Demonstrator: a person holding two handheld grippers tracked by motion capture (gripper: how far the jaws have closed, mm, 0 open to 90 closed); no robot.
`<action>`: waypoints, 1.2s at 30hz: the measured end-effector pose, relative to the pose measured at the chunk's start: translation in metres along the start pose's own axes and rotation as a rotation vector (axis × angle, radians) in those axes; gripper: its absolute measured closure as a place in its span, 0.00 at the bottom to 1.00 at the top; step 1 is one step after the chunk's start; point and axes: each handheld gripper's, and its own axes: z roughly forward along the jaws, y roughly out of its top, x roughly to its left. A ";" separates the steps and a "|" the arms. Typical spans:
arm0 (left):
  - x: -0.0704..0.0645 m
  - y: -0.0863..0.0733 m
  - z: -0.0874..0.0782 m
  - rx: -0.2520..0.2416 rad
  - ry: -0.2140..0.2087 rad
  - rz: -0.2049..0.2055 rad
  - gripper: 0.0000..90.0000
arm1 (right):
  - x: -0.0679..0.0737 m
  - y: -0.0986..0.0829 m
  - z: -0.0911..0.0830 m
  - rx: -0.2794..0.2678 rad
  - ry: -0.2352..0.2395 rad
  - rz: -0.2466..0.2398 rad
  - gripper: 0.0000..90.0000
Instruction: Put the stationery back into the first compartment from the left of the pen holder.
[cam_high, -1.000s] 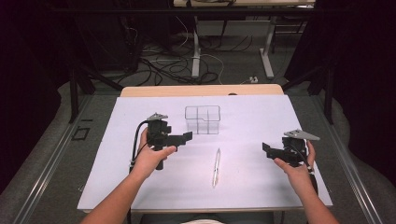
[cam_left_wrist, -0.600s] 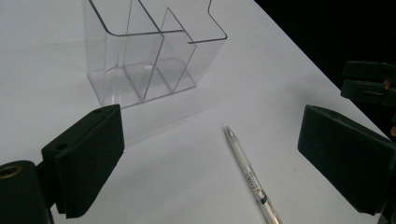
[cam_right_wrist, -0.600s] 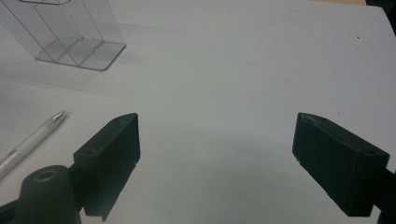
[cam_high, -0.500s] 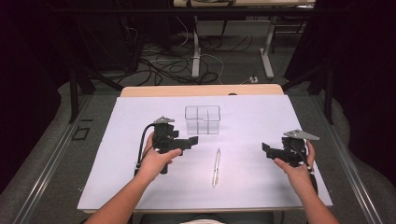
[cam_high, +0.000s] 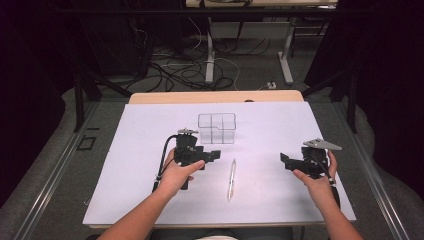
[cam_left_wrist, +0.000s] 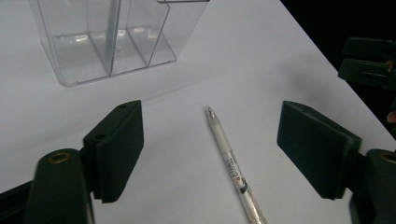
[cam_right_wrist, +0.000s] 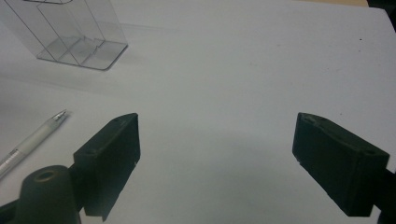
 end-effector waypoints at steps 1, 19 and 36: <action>-0.001 0.000 0.002 0.002 -0.001 -0.002 0.29 | 0.000 0.000 0.000 0.003 0.002 0.004 0.16; 0.002 0.002 0.026 0.046 0.010 -0.048 0.37 | -0.003 -0.001 0.002 0.005 0.017 0.010 0.16; 0.002 0.006 0.039 0.165 -0.016 -0.186 0.45 | 0.000 0.001 0.000 0.001 0.017 0.003 0.16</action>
